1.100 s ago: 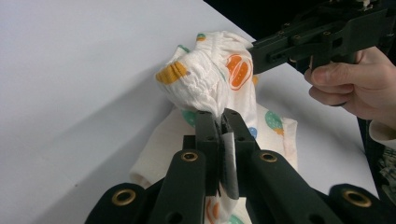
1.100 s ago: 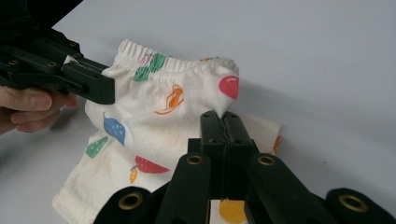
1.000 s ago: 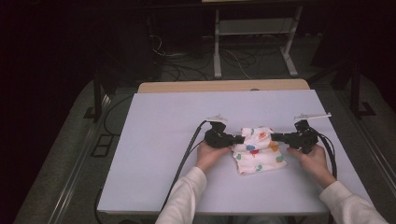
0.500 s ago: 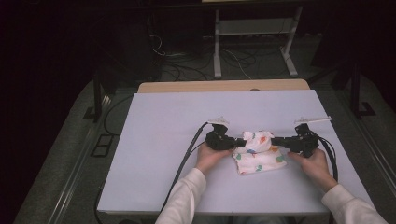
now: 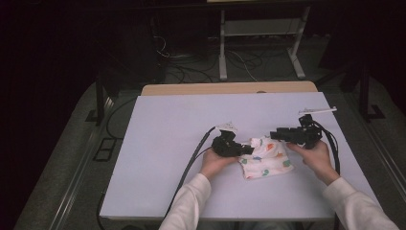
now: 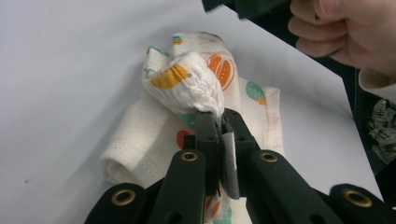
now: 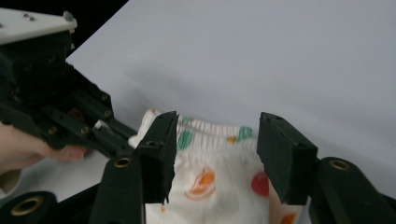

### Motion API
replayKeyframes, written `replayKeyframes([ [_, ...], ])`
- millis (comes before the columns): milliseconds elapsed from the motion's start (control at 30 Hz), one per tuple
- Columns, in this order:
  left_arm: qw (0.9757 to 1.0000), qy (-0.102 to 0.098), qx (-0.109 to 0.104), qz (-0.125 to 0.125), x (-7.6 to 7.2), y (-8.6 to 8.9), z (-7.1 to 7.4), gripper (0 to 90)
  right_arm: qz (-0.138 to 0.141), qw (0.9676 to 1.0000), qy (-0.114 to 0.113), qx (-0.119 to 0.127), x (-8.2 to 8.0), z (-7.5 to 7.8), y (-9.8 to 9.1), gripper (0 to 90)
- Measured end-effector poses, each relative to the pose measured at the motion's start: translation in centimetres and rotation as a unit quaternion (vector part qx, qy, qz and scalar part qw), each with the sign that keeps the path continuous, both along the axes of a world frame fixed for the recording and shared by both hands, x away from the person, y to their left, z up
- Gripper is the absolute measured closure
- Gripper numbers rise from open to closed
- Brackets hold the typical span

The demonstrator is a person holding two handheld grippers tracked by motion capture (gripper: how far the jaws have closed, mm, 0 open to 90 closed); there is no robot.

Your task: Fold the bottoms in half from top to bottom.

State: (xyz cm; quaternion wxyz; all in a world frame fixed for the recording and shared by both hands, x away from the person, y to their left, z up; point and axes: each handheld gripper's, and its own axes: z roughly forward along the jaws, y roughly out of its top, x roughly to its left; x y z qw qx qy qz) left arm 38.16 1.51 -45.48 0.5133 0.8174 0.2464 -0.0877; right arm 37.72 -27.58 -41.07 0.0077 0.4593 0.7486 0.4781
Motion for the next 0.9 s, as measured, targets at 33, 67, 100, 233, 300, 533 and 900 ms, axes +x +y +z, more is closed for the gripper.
replayKeyframes([
  [33, 1.0, 0.0, 0.0, 0.0, 0.0, 0.0, 0.0, 85.4, 0.001, 1.0, 0.003, -0.002, 0.4, 0.2, 0.3, 52.4],
  [67, 1.0, 0.0, 0.001, 0.0, 0.0, 0.0, 0.0, 85.4, 0.003, 1.0, 0.008, -0.005, 0.8, 0.3, 0.6, 57.1],
  [100, 1.0, -0.001, 0.001, 0.0, 0.0, 0.0, 0.0, 85.4, 0.004, 0.9999, 0.009, -0.008, 1.1, 0.4, 0.8, 63.0],
  [233, 1.0, -0.003, 0.004, -0.003, 0.0, 0.0, -0.1, 85.4, 0.02, 0.9989, 0.032, -0.027, 2.9, 0.4, 2.1, 83.9],
  [300, 1.0, -0.004, 0.005, -0.005, 0.0, 0.0, -0.1, 85.4, 0.027, 0.9974, 0.047, -0.048, 3.9, 0.3, 2.9, 88.2],
  [533, 0.9999, -0.008, 0.011, -0.003, -0.2, 0.0, -0.4, 85.3, 0.063, 0.9874, 0.11, -0.095, 6.7, -0.9, 5.2, 88.3],
  [900, 0.9997, -0.014, 0.019, -0.007, -0.5, 0.0, -0.4, 79.2, 0.096, 0.9724, 0.167, -0.132, 7.5, -1.9, 6.7, 88.3],
])
